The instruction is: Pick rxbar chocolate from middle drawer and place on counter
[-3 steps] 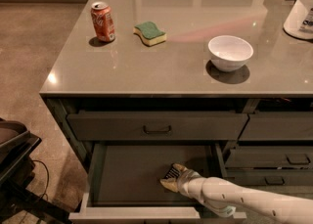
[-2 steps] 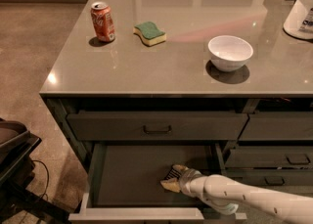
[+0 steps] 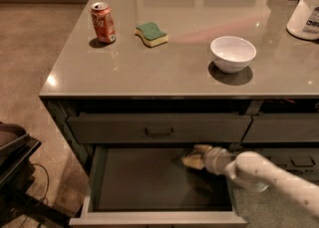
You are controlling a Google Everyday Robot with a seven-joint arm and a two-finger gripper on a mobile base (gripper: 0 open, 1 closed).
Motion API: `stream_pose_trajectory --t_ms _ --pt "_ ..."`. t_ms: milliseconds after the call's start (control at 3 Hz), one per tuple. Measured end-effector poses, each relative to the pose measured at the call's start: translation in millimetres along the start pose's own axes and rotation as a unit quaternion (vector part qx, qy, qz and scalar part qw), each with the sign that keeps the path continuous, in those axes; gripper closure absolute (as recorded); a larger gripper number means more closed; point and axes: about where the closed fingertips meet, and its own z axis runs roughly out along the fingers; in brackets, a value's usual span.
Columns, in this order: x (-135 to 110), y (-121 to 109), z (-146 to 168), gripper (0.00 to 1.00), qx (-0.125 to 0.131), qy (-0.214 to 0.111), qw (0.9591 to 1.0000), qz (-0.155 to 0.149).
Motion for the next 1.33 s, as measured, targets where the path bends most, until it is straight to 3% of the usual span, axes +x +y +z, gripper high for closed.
stream_pose_trajectory --t_ms 333,667,1000,1333 --pt "-26.0 -40.7 -44.0 1.00 0.015 -0.019 0.9995 0.020" --pt "-26.0 -33.4 -42.9 1.00 0.009 -0.015 0.9996 0.022" --pt "-33.0 -32.1 -62.6 1.00 0.029 -0.021 0.9982 0.048" --pt "-31.1 -31.7 -61.8 1.00 0.029 -0.021 0.9982 0.048"
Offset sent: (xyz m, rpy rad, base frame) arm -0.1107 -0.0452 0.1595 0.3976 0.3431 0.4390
